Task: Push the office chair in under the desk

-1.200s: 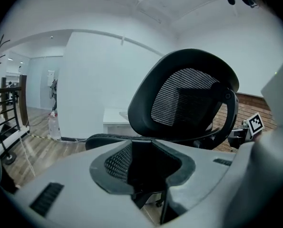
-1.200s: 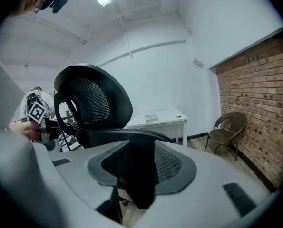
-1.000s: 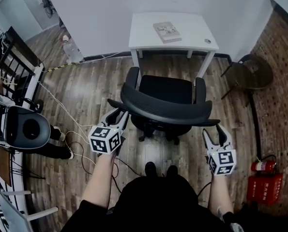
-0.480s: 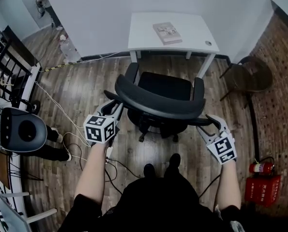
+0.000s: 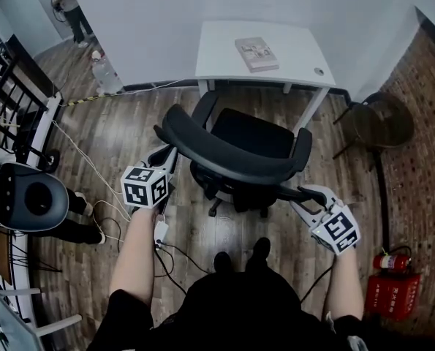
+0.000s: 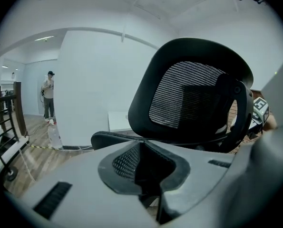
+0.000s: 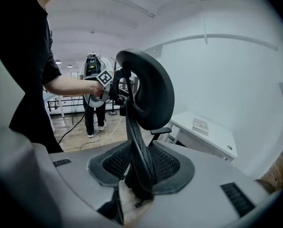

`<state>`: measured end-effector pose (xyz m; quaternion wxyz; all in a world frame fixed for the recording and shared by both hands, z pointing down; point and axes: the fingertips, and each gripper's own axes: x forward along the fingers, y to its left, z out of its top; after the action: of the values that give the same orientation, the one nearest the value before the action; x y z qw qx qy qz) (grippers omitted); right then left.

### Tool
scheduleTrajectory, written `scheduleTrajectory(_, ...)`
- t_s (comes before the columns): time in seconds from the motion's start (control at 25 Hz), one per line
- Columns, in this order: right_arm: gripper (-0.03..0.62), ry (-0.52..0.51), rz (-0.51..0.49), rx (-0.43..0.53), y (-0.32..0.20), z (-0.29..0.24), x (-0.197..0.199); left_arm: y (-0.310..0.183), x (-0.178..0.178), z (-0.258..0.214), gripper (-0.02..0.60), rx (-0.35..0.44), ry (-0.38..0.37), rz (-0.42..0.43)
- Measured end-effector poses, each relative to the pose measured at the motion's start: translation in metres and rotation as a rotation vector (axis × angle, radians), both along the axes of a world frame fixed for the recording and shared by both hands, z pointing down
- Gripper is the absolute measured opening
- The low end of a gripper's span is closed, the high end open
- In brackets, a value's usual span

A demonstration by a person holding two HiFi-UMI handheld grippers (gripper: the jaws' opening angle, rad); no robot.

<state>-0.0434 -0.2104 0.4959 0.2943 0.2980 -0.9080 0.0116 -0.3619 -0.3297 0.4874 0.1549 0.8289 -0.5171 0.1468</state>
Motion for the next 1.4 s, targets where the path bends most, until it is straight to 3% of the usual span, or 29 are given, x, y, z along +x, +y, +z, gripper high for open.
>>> scheduleTrajectory(0.32, 0.146, -0.024, 0.07, -0.002, -0.027, -0.008, 0.003, -0.022, 0.002, -0.001, 0.012, 0.013, 0.018, 0.017)
scheduleTrajectory(0.64, 0.135, 0.003, 0.043, -0.038, -0.068, -0.001, 0.03, -0.065, 0.022, 0.001, 0.011, 0.003, -0.005, -0.012)
scheduleTrajectory(0.84, 0.142, -0.019, 0.069, -0.025, -0.104, -0.001, 0.055, -0.089, 0.039, 0.0, 0.012, 0.002, 0.008, -0.018)
scheduleTrajectory(1.04, 0.146, -0.041, 0.084, -0.045, -0.168, 0.01, 0.111, -0.137, 0.088, 0.009, 0.011, -0.003, -0.007, -0.044)
scheduleTrajectory(1.4, 0.149, -0.055, 0.127, 0.007, -0.201, 0.003, 0.138, -0.156, 0.107, 0.004, 0.012, -0.008, 0.011, -0.075)
